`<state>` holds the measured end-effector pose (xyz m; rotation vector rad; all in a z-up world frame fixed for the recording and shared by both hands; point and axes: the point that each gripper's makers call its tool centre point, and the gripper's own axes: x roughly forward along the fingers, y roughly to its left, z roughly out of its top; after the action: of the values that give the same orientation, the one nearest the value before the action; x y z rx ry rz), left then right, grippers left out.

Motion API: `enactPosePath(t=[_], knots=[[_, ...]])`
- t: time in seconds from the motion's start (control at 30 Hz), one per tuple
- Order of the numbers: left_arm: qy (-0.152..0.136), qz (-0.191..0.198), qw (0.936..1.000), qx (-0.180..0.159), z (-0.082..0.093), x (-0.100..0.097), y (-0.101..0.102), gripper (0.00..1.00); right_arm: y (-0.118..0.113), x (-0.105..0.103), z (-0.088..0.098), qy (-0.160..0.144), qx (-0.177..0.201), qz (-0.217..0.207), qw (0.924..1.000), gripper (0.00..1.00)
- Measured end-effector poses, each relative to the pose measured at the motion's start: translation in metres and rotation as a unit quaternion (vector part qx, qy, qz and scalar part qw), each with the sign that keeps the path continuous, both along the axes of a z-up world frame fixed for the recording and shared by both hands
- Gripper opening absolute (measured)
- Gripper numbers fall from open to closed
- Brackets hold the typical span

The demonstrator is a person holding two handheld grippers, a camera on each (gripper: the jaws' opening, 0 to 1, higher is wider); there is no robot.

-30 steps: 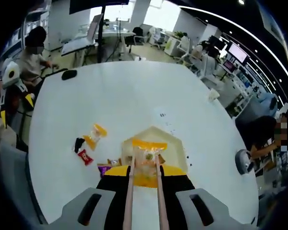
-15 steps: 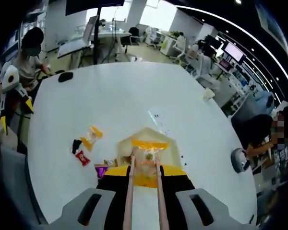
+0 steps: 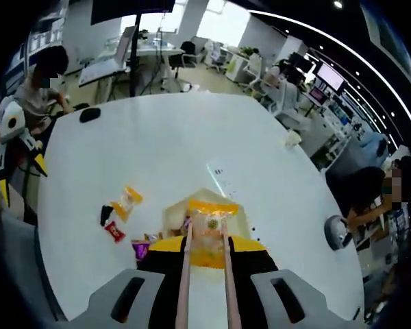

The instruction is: Place the target food into the container with the food tongs after gripping and lifting it, then release it inside without dropping or visibly crushing the food.

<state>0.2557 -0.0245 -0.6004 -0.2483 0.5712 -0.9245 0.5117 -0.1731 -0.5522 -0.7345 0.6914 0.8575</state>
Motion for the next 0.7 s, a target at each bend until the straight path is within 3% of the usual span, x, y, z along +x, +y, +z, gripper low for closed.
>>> enactPosePath(t=[0.7], knots=[[-0.006,0.011,0.9999,-0.005,0.004,0.002,0.008,0.71,0.0,0.018,0.003,-0.024,-0.01,-0.001,0.9997,0.23]])
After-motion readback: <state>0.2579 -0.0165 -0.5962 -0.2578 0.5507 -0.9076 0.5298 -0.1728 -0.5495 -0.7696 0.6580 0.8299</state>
